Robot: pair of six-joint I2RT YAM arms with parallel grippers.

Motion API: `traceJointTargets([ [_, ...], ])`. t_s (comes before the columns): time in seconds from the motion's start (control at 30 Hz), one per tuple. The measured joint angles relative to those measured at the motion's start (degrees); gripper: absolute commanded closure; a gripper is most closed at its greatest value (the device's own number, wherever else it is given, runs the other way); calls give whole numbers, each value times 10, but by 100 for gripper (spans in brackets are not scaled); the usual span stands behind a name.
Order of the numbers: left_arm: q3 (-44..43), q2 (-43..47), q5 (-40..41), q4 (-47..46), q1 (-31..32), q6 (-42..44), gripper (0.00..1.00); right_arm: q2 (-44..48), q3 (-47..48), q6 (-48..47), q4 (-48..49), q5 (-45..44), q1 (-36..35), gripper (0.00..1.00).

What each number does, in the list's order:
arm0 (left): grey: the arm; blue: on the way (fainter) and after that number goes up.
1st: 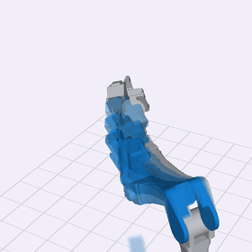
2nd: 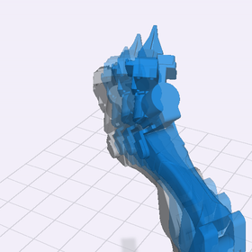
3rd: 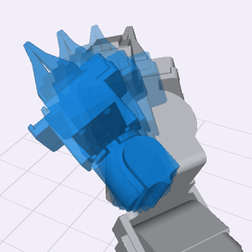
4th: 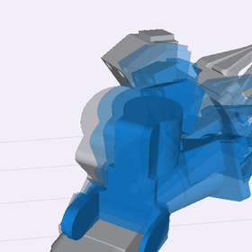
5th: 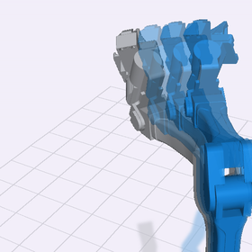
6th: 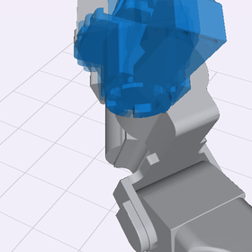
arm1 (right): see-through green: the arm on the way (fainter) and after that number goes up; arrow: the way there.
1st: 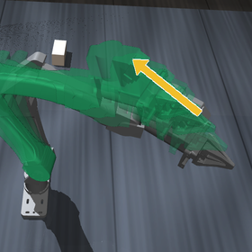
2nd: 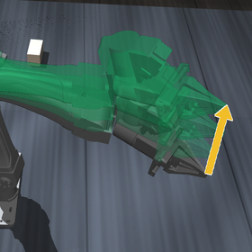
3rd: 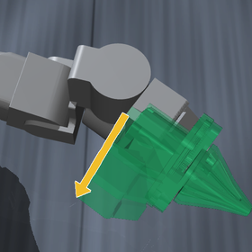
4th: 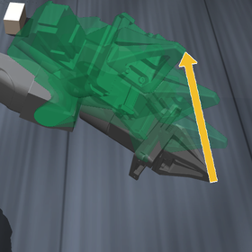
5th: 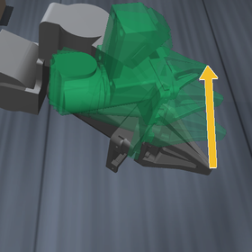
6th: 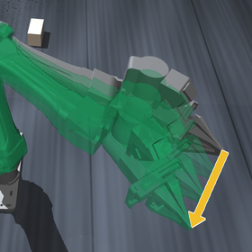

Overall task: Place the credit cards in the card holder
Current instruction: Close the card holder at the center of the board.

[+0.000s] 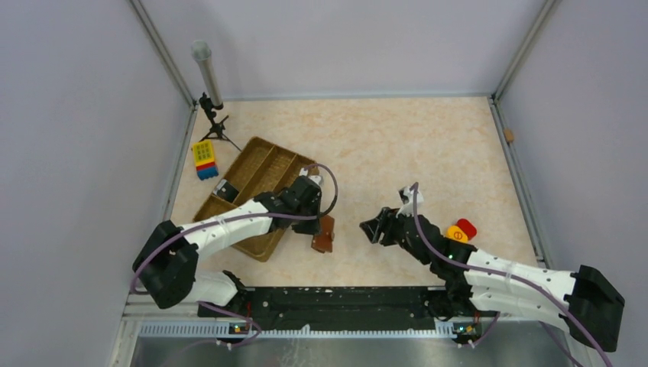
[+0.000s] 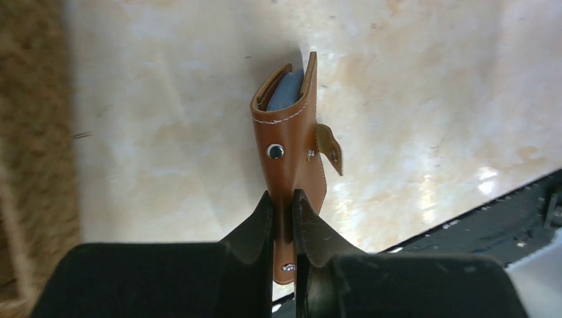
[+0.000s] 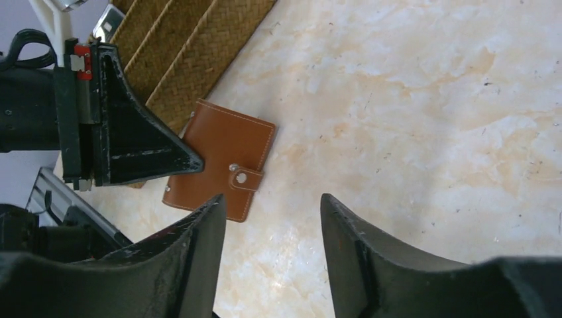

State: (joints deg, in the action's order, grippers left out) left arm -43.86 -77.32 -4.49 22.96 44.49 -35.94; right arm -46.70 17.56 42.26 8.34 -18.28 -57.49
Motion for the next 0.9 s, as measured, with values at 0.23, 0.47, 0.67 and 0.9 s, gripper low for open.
traceJointTargets([
  [0.23,-122,-71,80,163,5,47,100,-78,31,44,-28,-11,0,52],
  [0.47,-166,-112,95,205,10,71,100,-214,62,122,12,30,-6,55],
  [0.67,-174,-120,95,210,10,83,100,-315,89,169,80,66,-9,54],
  [0.9,-174,-120,93,209,10,93,100,-390,148,207,124,79,-12,53],
])
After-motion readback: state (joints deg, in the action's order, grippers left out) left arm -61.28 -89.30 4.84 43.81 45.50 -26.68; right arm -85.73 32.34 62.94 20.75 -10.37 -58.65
